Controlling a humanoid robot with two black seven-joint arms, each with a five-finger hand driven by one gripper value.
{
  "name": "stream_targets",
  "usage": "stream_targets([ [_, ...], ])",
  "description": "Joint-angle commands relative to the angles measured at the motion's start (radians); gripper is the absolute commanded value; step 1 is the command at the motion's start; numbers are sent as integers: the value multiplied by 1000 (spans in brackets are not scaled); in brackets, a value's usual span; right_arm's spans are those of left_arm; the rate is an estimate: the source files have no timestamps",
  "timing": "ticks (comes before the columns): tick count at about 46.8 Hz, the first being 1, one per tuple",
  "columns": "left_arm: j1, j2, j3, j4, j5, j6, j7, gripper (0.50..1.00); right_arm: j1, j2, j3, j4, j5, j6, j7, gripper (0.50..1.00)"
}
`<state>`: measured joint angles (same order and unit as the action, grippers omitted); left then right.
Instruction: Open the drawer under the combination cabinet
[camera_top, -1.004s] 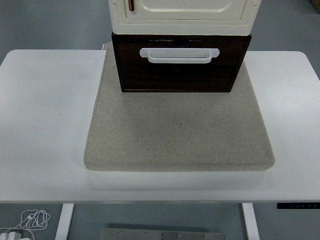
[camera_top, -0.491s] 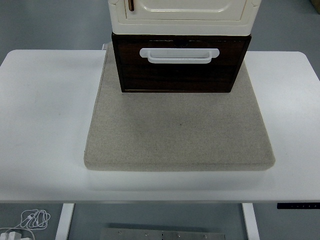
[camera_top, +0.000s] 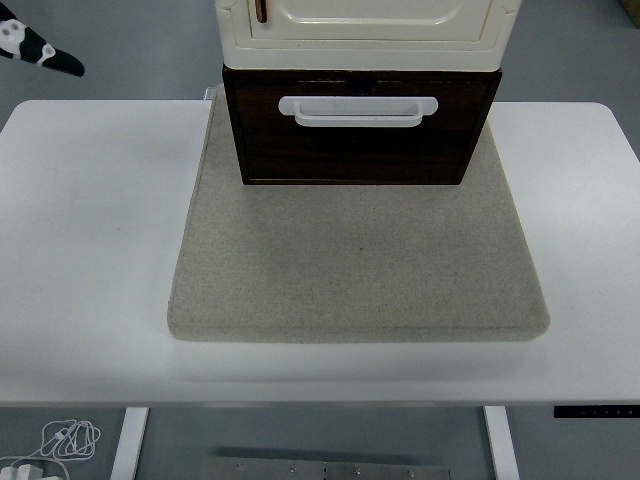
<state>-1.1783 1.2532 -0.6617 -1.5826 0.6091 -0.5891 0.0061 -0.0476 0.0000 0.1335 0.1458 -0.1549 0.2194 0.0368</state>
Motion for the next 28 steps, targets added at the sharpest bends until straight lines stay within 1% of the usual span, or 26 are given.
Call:
stream_targets([
  [1, -1, -46, 1, -1, 1, 0, 69, 1000, 0, 0, 0, 0, 0, 0, 0, 926],
  [6, -7, -95, 2, -1, 6, 0, 127, 1000, 0, 0, 0, 0, 0, 0, 0, 926],
  [11, -7, -167, 2, -1, 40, 0, 199, 1000, 0, 0, 0, 1, 0, 0, 0, 926],
  [18, -20, -250, 14, -1, 54, -1, 281, 1000, 0, 0, 0, 0, 0, 0, 0, 926],
  [21, -63, -281, 68, 1, 54, 2, 302, 1000, 0, 0, 0, 0, 0, 0, 0, 926],
  [28, -239, -336, 279, 4, 54, 25, 305, 1000, 0, 0, 0, 0, 0, 0, 0, 926],
])
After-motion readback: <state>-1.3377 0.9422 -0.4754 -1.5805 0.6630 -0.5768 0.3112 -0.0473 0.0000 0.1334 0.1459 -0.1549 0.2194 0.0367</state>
